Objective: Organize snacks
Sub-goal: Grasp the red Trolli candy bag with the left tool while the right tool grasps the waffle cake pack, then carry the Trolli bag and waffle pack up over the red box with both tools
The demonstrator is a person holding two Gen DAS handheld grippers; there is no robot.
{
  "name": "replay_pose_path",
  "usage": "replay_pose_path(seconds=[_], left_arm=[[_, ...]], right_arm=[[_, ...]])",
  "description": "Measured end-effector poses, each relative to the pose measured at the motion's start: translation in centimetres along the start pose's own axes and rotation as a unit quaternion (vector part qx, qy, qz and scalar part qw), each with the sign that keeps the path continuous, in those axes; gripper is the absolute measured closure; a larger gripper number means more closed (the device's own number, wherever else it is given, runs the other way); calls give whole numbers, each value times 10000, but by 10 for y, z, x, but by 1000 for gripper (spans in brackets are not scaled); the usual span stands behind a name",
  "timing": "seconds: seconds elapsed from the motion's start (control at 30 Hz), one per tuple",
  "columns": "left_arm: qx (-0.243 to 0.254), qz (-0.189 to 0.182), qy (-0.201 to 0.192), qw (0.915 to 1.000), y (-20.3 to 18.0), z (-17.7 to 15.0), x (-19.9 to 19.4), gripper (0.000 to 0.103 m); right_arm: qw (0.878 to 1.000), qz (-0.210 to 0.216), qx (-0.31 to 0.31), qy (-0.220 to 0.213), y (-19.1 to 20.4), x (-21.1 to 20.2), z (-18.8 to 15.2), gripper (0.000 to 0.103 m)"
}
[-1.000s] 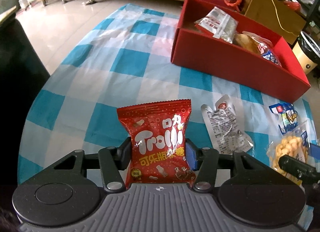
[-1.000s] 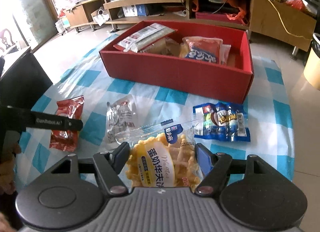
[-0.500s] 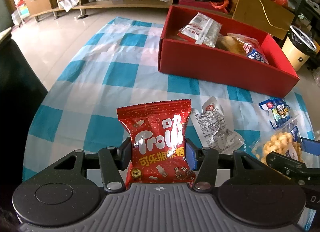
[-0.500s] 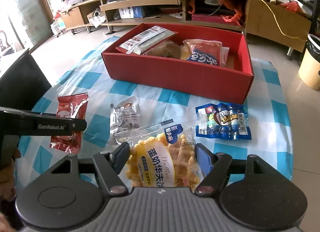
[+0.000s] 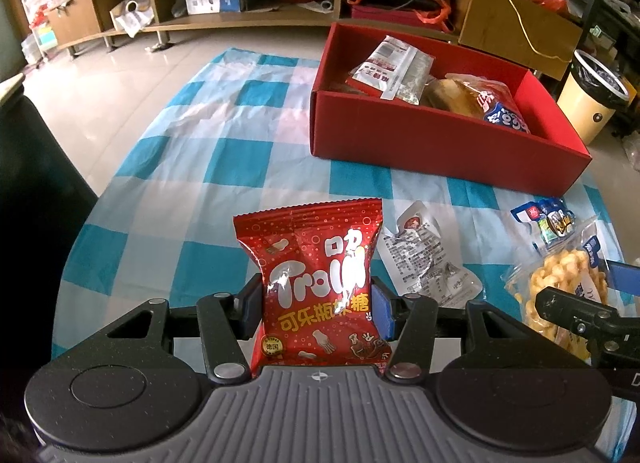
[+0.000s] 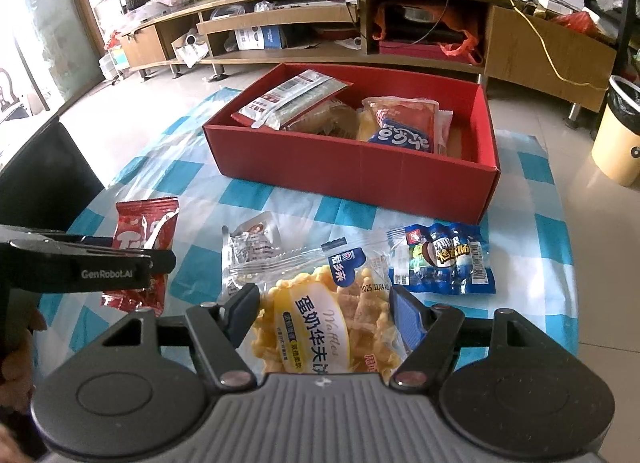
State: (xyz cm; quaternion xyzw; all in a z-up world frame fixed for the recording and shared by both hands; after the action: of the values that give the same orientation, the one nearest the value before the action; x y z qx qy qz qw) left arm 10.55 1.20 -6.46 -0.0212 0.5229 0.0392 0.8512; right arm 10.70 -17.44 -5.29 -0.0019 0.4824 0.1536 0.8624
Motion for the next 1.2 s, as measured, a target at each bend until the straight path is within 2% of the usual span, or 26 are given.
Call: replay_pose_path(seconds=[0.2, 0.7, 1.2], left_arm=[[45, -28, -30, 10000, -2, 1, -4, 42], [178, -39, -385, 9991, -10, 8, -24, 42], [165, -98, -814, 9965, -18, 37, -46, 42]], right_arm=[[10000, -2, 12, -9, -1, -1, 0, 36], [9996, -24, -15, -277, 5, -19, 10, 36], [9975, -44, -52, -697, 5, -39, 36, 36]])
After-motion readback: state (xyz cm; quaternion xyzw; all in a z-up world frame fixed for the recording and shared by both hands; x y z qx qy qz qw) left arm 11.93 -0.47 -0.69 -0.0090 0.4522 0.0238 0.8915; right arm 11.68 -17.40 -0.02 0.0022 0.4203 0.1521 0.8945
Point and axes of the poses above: each gripper's, at about its wrist camera, not at the fingertips, and x roughly the way its jaws point, y to its left, z to its top, the point moved 3 cm from there along x, roughly the way its jaws point, and after that the axes turned 5 degrees about y, right-handed, at the moved point
